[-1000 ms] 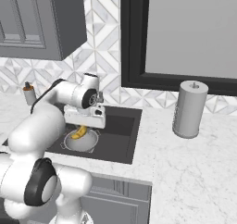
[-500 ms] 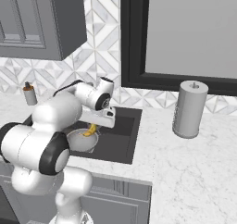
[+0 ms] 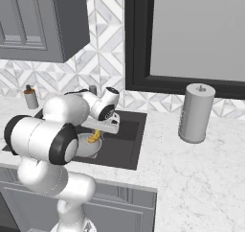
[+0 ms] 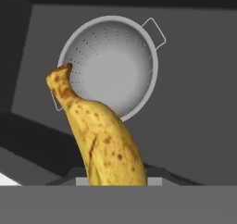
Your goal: Put the colander in the sink, put the banana, tangerine in the colander, and turn on the sink faucet and pour water over the colander.
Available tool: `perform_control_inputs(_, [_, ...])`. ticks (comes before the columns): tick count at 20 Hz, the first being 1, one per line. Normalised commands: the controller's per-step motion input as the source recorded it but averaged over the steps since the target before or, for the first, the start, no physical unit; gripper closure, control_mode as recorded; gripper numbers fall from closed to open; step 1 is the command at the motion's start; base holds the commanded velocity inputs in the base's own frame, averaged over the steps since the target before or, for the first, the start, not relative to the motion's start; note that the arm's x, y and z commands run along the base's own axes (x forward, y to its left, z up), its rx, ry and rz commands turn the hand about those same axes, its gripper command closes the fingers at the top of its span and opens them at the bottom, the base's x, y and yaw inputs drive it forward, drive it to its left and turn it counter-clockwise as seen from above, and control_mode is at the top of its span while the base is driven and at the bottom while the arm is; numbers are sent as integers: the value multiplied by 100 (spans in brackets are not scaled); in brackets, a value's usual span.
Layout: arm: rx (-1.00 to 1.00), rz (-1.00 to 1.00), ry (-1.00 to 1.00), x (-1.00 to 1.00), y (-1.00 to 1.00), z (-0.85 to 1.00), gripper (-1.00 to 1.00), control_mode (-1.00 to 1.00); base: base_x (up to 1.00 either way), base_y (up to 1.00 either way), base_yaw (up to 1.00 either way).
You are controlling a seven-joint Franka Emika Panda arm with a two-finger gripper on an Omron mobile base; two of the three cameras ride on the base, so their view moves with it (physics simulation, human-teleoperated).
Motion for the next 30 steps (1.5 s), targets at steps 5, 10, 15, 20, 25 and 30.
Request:
perform_control_inputs(5, [0, -5, -8, 41, 7, -30, 100, -100, 0, 0, 0])
perform_control_inputs(10, [3, -5, -6, 28, 0, -42, 100, -100, 0, 0, 0])
perform_control_inputs(15, [3, -10, -2, 30, 1, -29, 100, -100, 0, 0, 0])
perform_control_inputs(20, [2, -12, 0, 36, 7, -15, 100, -100, 0, 0, 0])
perform_control_inputs(25, [0, -14, 0, 34, 21, -26, 100, -100, 0, 0, 0])
perform_control_inputs(30, [0, -12, 0, 36, 16, -29, 100, -100, 0, 0, 0])
